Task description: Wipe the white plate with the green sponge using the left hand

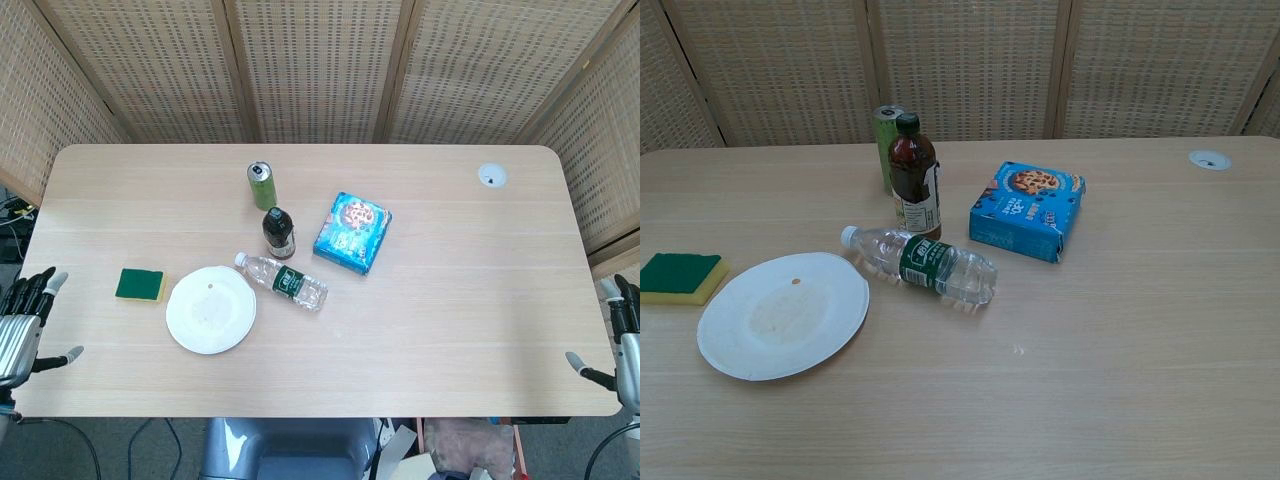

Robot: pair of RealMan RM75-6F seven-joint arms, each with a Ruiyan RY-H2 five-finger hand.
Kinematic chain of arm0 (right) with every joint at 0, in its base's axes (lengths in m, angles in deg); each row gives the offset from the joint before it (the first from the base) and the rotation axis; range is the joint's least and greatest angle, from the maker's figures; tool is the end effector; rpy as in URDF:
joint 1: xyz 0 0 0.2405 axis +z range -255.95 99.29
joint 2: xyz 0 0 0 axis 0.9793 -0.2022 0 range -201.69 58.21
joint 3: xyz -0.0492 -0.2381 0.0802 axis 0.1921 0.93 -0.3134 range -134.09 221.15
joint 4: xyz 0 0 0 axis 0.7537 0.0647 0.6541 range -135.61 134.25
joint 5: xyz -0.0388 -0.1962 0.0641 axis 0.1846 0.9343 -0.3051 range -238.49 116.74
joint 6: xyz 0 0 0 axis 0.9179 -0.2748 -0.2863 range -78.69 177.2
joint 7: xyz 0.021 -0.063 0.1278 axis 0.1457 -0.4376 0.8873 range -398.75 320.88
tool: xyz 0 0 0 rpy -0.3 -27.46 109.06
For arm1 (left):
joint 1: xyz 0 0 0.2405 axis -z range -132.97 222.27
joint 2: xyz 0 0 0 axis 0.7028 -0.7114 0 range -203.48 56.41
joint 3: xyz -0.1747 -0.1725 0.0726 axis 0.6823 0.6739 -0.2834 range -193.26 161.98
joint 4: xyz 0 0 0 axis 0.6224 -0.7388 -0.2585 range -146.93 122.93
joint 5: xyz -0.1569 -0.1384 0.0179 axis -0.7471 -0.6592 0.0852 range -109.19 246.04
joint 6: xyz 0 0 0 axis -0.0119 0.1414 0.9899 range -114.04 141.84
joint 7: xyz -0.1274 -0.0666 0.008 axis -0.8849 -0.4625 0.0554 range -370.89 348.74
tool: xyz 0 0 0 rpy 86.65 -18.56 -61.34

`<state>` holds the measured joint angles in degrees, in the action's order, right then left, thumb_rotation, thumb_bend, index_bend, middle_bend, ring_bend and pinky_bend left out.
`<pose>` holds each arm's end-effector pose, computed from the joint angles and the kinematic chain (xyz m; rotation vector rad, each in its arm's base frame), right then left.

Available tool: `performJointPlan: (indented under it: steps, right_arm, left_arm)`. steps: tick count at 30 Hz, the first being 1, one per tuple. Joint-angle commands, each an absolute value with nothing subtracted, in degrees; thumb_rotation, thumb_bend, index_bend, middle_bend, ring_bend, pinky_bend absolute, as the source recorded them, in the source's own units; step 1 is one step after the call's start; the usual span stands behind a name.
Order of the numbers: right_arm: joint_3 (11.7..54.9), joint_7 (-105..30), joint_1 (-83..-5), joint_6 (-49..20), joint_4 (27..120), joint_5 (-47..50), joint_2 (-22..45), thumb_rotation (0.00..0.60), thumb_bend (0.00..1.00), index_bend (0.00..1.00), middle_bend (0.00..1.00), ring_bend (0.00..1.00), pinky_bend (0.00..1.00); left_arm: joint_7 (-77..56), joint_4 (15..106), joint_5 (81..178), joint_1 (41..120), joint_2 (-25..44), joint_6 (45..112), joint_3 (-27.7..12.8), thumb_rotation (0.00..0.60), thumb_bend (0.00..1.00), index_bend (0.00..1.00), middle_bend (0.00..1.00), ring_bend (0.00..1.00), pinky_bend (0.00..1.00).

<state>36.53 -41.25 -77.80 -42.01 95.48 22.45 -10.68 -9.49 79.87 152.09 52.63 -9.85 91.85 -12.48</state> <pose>-0.3089 -0.1701 0.1968 1.2174 -0.8098 0.9167 -0.3148 0.1987 0.1492 -1.4591 -0.9415 -0.8235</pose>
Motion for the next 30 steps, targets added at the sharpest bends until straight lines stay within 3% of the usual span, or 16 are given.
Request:
performJointPlan:
  steps: [1,8,12,15,30]
  right_arm:
    - [36.1,-41.7,-77.4,-41.1,95.3,21.3,-10.4,0.6,0.0,0.0,0.0,0.0,0.0]
    - [35.9,-43.0,-76.6,-39.1,94.9,19.6,-9.7,0.6,0.0,0.0,0.0,0.0,0.0]
    - [35.6,-43.6,-76.1,-38.0,94.4,18.5,-9.2,0.6,0.0,0.0,0.0,0.0,0.0]
    - [35.5,-43.7,-75.8,-37.1,94.1,17.6,-9.0,0.6,0.0,0.0,0.0,0.0,0.0]
    - [34.9,-43.3,-75.2,-35.6,93.4,15.6,-8.9,0.6,0.0,0.0,0.0,0.0,0.0]
  left_arm:
    - [-17.0,64.3,147.1,61.9,-3.5,76.4,-9.7,0.6,0.0,0.0,0.0,0.0,0.0]
    - [-26.1,46.1,150.1,68.7,5.4,68.6,-10.5,0.6,0.0,0.0,0.0,0.0,0.18]
    - [-28.7,38.5,151.5,71.1,9.8,66.4,-11.3,0.6,0.0,0.02,0.05,0.05,0.23]
    - [-29.3,35.0,151.8,72.6,12.2,64.6,-11.8,0.6,0.0,0.09,0.08,0.07,0.24]
    - [-25.3,27.7,152.0,77.5,19.4,60.2,-12.8,0.6,0.0,0.22,0.17,0.12,0.24]
